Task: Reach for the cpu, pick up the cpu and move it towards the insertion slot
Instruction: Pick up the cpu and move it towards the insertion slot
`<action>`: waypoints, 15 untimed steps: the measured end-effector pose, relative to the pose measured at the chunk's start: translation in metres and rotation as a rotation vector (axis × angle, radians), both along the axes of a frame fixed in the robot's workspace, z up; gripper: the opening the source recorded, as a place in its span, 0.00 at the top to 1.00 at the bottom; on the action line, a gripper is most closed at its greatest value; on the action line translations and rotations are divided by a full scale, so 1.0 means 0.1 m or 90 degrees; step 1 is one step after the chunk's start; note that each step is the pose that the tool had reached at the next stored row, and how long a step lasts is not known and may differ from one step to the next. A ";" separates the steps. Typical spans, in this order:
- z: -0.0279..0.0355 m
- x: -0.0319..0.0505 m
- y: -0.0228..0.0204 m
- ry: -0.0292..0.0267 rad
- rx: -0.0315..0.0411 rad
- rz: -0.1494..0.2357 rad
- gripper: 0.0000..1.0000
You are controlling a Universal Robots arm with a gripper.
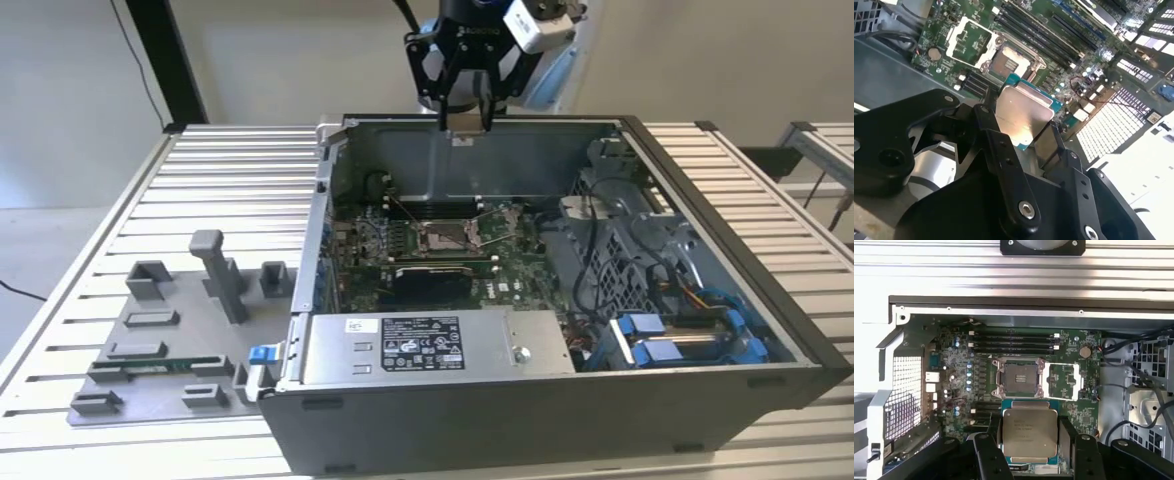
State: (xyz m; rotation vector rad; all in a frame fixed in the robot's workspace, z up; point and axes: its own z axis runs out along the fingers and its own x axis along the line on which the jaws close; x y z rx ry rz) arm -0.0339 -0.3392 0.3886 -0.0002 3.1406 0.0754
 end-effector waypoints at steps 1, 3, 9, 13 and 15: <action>-0.018 0.011 0.001 0.0002 -0.0001 0.000 1.00; -0.052 0.031 0.004 0.0009 -0.0001 0.000 1.00; -0.090 0.039 0.029 0.0034 -0.0001 -0.019 1.00; -0.091 0.048 0.067 0.0033 0.0000 -0.020 1.00; -0.091 0.053 0.083 0.0033 -0.0001 -0.020 1.00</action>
